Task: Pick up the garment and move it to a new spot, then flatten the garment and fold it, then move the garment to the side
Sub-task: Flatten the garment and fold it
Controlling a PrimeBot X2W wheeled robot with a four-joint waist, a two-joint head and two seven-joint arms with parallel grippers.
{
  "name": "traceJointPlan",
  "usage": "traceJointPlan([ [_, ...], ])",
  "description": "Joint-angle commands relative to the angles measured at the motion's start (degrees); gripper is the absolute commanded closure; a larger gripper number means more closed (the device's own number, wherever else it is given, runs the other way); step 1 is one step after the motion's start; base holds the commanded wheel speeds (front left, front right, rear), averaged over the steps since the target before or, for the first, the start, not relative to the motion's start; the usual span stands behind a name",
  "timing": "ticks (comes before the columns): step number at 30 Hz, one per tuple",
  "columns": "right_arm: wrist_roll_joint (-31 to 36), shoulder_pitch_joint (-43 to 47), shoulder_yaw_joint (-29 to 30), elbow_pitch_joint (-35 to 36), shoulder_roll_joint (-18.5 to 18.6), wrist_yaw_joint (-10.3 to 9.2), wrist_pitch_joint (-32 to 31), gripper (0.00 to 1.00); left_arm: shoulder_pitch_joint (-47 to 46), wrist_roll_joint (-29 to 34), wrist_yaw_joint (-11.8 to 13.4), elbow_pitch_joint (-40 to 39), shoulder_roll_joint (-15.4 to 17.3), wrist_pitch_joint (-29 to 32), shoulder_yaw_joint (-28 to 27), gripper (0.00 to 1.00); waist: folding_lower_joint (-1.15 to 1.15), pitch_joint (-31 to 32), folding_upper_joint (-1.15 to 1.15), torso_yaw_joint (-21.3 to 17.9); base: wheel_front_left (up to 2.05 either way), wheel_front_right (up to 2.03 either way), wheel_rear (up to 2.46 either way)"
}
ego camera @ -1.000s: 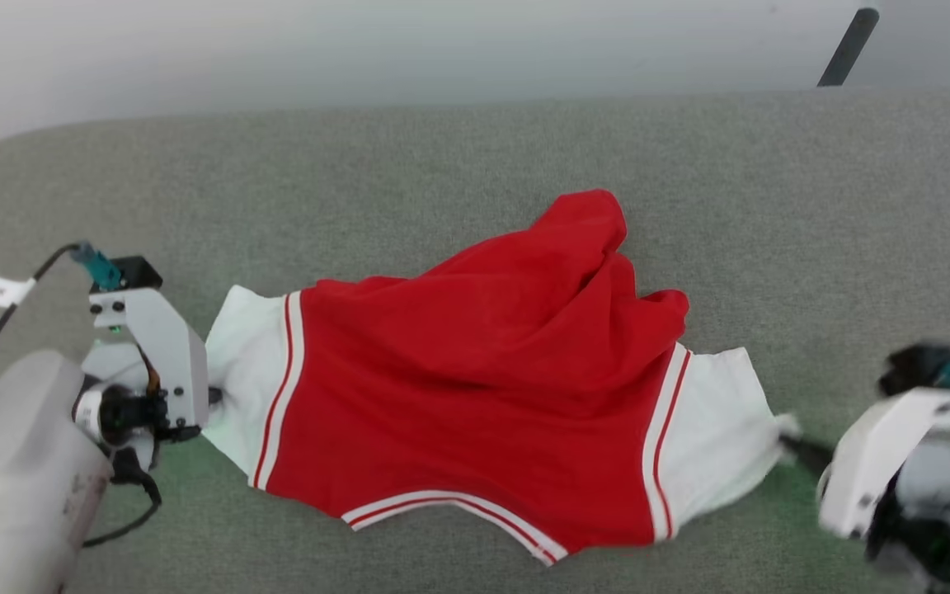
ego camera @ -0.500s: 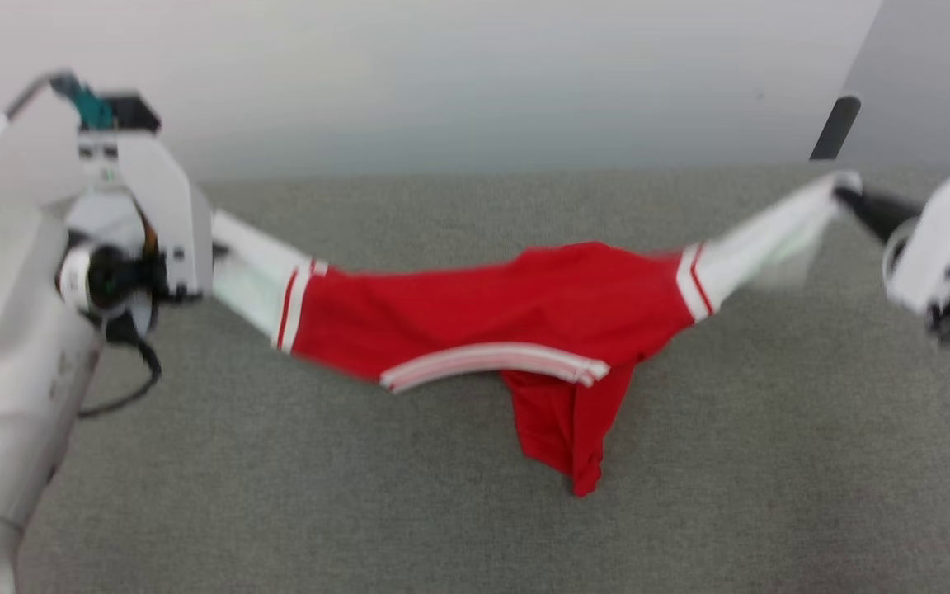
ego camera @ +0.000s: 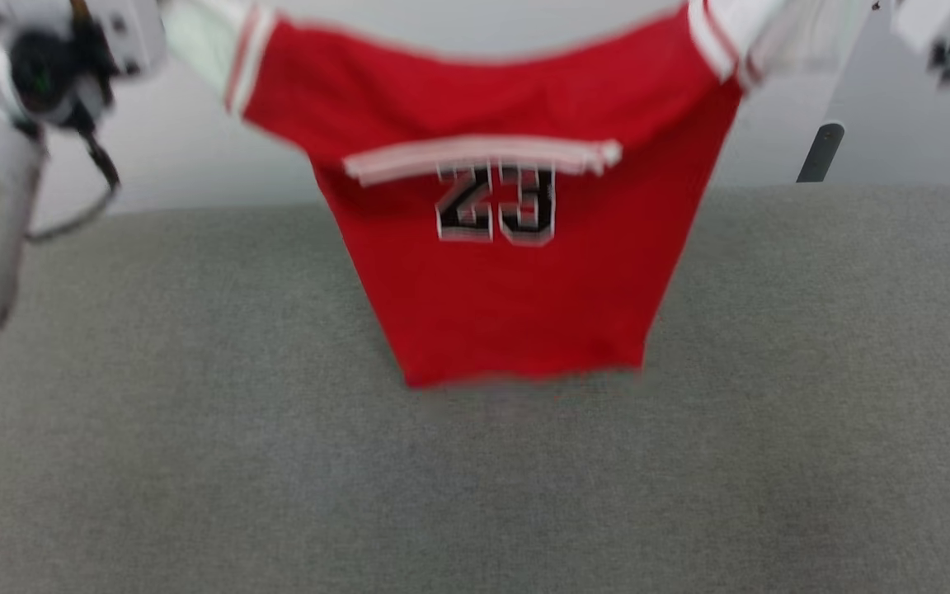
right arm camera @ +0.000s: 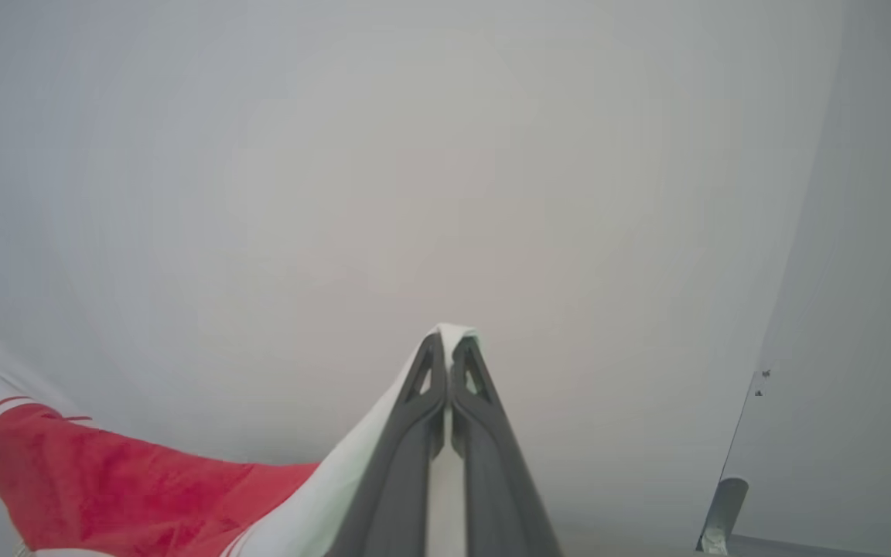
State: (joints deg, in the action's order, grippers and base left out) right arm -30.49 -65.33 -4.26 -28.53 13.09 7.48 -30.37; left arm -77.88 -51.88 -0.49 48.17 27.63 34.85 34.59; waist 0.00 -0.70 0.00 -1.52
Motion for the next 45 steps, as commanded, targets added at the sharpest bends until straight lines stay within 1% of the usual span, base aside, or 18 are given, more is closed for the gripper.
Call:
traceJointPlan([
  [1,0.4,-2.8,-1.3,-2.2,0.3,0.02,2.7,1.0,-2.3,1.1,-0.1,0.7,0.0,-1.5,-0.1,1.0,0.0,-0.2,0.0,-0.2,0.0,0.0,0.0],
  [8,0.0,-13.3,-5.3,-11.8,0.5,0.02,13.9,1.0,-10.1,3.5,0.7,3.9,-1.0,-8.8,-0.8,1.0,0.0,-0.4,0.0,-0.6,0.0,0.0,0.0],
  [9,0.0,-13.3,-5.3,-11.8,0.5,0.02,13.9,1.0,-10.1,3.5,0.7,3.9,-1.0,-8.8,-0.8,1.0,0.0,-0.4,0.0,-0.6,0.0,0.0,0.0],
  [13,-0.7,-17.4,-7.1,-17.0,0.4,0.02,18.5,1.0,-12.9,4.4,0.3,5.7,-2.0,-12.0,-0.7,1.0,0.0,-0.4,0.0,-0.6,0.0,0.0,0.0],
  [19,-2.8,-21.2,-10.5,-22.1,0.5,0.02,21.6,1.0,-15.4,4.3,-0.5,8.6,-3.0,-14.5,-0.9,1.0,0.0,-0.9,0.0,-0.5,0.0,0.0,0.0],
  [23,-4.9,-23.8,-12.3,-24.6,1.0,0.02,22.5,1.0,-17.7,4.4,-1.7,10.1,-3.2,-16.8,-1.2,1.0,0.0,-3.4,0.0,-0.4,0.0,0.0,0.0],
  [25,-5.2,-24.5,-12.7,-24.9,1.3,0.02,22.7,1.0,-18.2,4.4,-1.9,10.4,-3.3,-16.9,-1.1,1.0,0.0,-4.1,0.0,-0.4,0.0,0.0,0.0],
  [29,-6.0,-27.7,-13.4,-25.8,2.3,0.02,24.1,1.0,-21.0,4.8,-2.2,10.8,-3.6,-17.6,-1.0,1.0,0.0,-8.5,0.0,-0.3,0.0,0.0,0.0],
  [34,-4.6,-31.9,-14.2,-27.2,2.9,0.02,28.0,1.0,-25.0,5.7,-1.5,11.1,-3.7,-18.2,-0.6,1.0,0.0,-15.9,0.0,-0.5,0.0,0.0,0.0],
  [38,-2.1,-35.7,-14.7,-28.2,3.5,0.02,32.8,1.0,-29.4,7.0,-0.3,10.2,-4.0,-21.8,-0.7,1.0,0.0,-22.9,0.0,-0.6,0.0,0.0,0.0],
  [42,1.0,-40.2,-14.4,-29.8,4.3,0.01,39.2,1.0,-34.4,8.0,0.3,9.5,-4.4,-25.6,-1.3,1.0,0.0,-30.5,0.0,-0.5,0.0,0.0,0.0],
  [45,4.0,-43.6,-14.2,-31.1,5.6,0.01,43.0,1.0,-38.0,8.4,0.1,9.0,-5.0,-29.1,-1.7,1.0,0.0,-36.7,0.0,0.1,0.0,0.0,0.0],
])
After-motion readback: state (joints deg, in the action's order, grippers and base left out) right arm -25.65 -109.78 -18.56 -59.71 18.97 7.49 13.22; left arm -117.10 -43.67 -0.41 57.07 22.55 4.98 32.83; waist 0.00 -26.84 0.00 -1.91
